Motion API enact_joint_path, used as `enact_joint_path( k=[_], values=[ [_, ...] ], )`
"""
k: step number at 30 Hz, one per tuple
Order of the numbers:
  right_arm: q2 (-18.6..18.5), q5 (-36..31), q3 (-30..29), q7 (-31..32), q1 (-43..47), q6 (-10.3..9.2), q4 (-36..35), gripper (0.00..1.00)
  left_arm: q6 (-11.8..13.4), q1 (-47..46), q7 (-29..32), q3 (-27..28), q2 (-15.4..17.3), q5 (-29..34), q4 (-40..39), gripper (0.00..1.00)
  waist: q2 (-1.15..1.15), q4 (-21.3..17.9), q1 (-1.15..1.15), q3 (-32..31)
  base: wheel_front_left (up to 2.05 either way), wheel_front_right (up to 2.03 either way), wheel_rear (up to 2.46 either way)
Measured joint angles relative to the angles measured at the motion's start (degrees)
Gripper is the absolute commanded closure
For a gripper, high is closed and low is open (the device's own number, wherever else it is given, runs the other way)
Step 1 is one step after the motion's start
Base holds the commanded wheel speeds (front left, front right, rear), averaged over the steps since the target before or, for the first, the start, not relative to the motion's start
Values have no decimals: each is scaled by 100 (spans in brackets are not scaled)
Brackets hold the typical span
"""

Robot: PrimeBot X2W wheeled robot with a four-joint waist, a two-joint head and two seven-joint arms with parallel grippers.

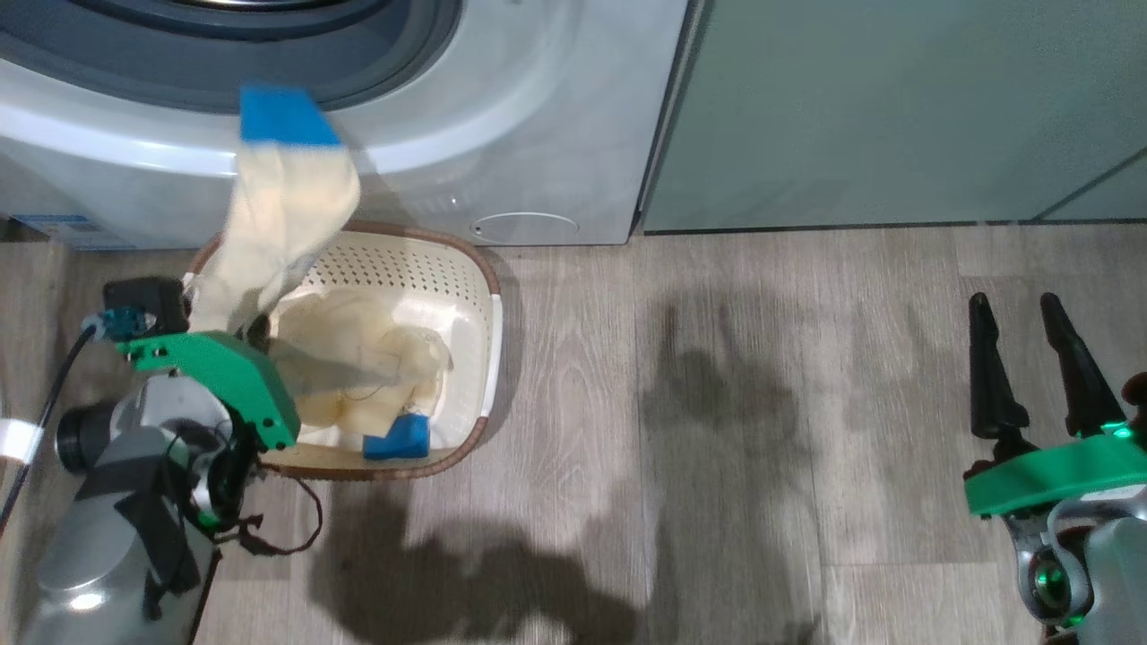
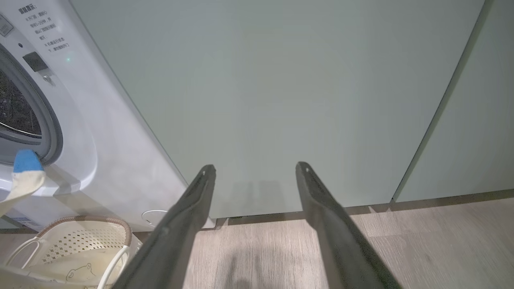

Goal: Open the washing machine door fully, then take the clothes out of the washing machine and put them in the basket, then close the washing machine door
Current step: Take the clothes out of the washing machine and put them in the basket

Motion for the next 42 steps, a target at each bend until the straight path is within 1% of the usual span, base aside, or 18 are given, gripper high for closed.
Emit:
enact_joint_path(
  k=[5, 7, 9, 14, 19, 23, 27, 33, 37, 38, 39, 40, 41, 42],
  values=[
    [-18, 0, 44, 0, 11, 0, -7, 0, -5, 14, -8, -4, -34, -75, 320, 100, 0, -38, 0, 81, 0, 0, 0],
    [-21, 0, 49, 0, 8, 0, -12, 0, -82, -63, -53, -13, -73, -75, 587, 100, 0, -51, 1, 144, 0, 0, 0],
    [-24, 0, 67, 0, -2, 0, -16, 0, -105, -211, -140, -57, -88, -71, 931, 100, 0, -69, 1, 222, 0, 0, 0],
    [-29, 0, 108, 0, -108, 0, -42, 0, -385, -883, -483, -92, -99, -71, 1695, 100, 0, -135, 1, 472, 0, 0, 0],
    [-34, 0, 108, 0, -332, 0, -112, 0, -746, -1667, -829, -244, -89, 41, 2361, 100, 0, -230, 2, 797, 0, 0, 0],
    [-34, 0, 113, 0, -450, 0, -138, 0, -912, -2195, -1021, -300, -47, 99, 2951, 100, 0, -324, 2, 1088, 0, 0, 0],
    [-23, 0, 122, 0, -596, 0, -191, 0, -1152, -2580, -1306, -268, -15, 75, 3530, 100, 0, -437, 2, 1377, 0, 0, 0],
    [16, 0, 134, 0, -751, 0, -225, 0, -1367, -2983, -1572, -402, 89, 88, 4272, 100, 0, -634, 2, 1708, 0, 0, 0],
    [25, 0, 130, 0, -769, 0, -225, 0, -1418, -3106, -1596, -445, 60, 83, 4658, 100, 0, -707, 2, 1813, 0, 0, 0],
    [27, 0, 127, 0, -783, 0, -221, 0, -1454, -3108, -1622, -449, 55, 82, 4720, 76, -1, -712, 2, 1811, 0, 0, 0],
    [31, 0, 118, 0, -804, 0, -219, 0, -1468, -3108, -1619, -460, 44, 67, 4786, 46, 0, -713, 2, 1796, 0, 0, 0],
    [38, 0, 105, 0, -825, 0, -221, 0, -1470, -3105, -1618, -511, 30, 59, 4842, 46, 0, -713, 1, 1773, 0, 0, 0],
    [43, 0, 97, 0, -832, 0, -221, 0, -1485, -3101, -1621, -552, 20, 58, 4873, 5, 0, -708, 1, 1745, 0, 0, 0],
    [46, 0, 93, 0, -829, 0, -219, 0, -1504, -3096, -1680, -563, 2, 25, 4883, 0, 0, -702, 1, 1713, 0, 0, 0]
  ],
)
